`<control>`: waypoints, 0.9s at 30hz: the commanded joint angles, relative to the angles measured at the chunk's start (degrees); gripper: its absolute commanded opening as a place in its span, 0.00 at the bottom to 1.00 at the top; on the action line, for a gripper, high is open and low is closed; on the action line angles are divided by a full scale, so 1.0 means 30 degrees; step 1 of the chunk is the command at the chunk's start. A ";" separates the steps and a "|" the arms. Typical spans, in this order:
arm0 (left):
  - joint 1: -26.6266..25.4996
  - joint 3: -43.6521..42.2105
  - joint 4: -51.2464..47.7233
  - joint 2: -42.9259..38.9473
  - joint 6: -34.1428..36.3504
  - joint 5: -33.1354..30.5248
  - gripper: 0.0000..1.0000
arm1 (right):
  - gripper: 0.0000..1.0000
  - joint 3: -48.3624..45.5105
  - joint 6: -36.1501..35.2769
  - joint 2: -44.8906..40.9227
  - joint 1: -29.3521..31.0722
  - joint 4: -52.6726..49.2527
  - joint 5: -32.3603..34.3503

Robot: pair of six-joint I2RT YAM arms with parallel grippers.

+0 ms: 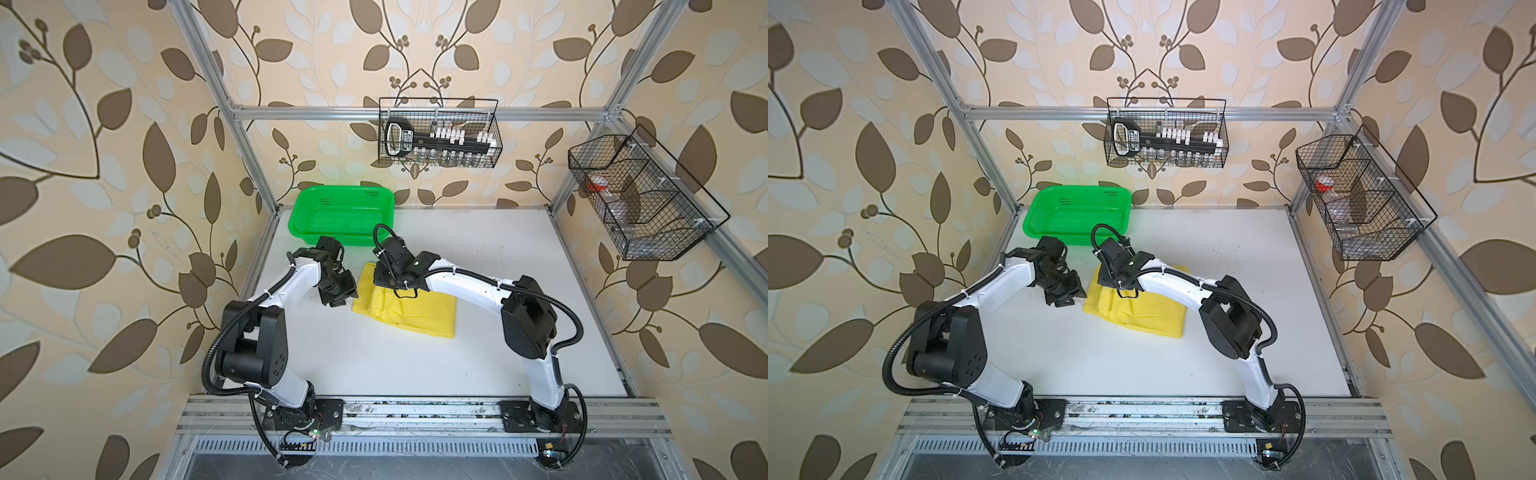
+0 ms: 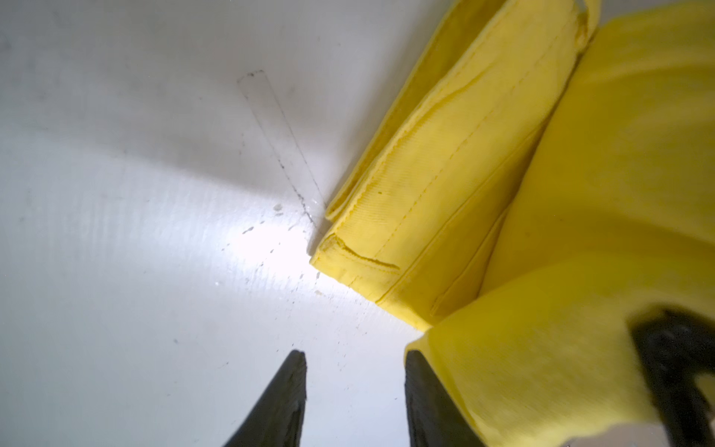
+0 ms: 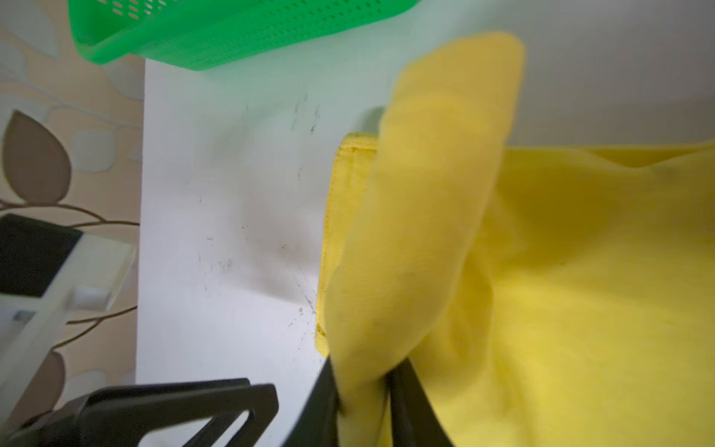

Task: Fold and stack the trousers

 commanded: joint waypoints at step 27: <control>-0.1432 0.3823 0.1808 0.4505 0.0634 0.0342 0.53 | 0.61 -1.1339 -0.7467 -0.7943 -0.4400 0.1359 -0.2247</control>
